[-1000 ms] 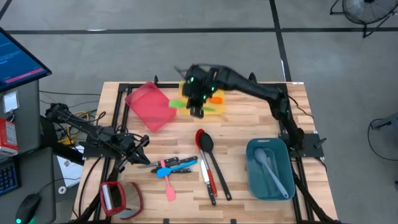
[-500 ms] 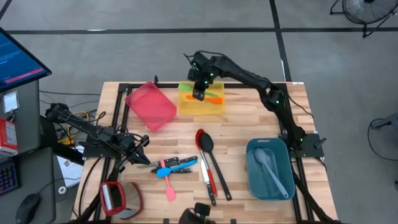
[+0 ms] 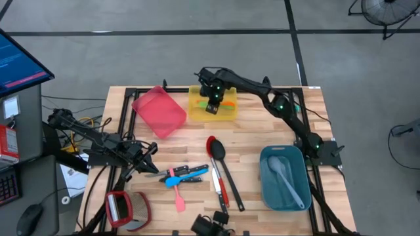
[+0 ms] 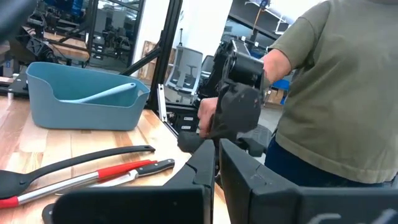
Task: Pick & Place Kitchen Items
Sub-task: Put the light green spatula into the yellow bin
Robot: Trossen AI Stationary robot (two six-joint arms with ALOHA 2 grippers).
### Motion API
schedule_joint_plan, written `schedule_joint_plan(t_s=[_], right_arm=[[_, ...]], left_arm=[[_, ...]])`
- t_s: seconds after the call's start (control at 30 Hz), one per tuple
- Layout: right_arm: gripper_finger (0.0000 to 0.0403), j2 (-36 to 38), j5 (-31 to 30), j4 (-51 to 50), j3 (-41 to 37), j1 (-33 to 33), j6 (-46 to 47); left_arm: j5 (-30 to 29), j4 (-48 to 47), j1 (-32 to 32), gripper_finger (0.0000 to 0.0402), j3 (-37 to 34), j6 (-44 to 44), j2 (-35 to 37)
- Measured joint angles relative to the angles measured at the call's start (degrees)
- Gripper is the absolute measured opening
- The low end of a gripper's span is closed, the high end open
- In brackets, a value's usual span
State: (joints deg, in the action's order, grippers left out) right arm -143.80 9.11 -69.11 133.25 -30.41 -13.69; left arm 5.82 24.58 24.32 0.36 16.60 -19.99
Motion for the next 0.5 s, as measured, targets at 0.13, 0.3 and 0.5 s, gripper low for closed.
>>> schedule_joint_plan(t_s=[0.13,0.3,0.5], right_arm=[[0.0029,-0.1,-0.7,-0.3,0.0,0.1,0.0],[0.0045,0.0,-5.2,0.1,0.0,1.2,1.6],[0.0065,0.0,-8.6,0.8,0.0,2.3,1.7]], left_arm=[[0.0,0.0,0.0,0.0008,0.0,0.0,0.0],[0.0,0.0,0.0,0.0008,0.0,0.0,0.0],[0.0,0.0,0.0,0.0008,0.0,0.0,0.0]])
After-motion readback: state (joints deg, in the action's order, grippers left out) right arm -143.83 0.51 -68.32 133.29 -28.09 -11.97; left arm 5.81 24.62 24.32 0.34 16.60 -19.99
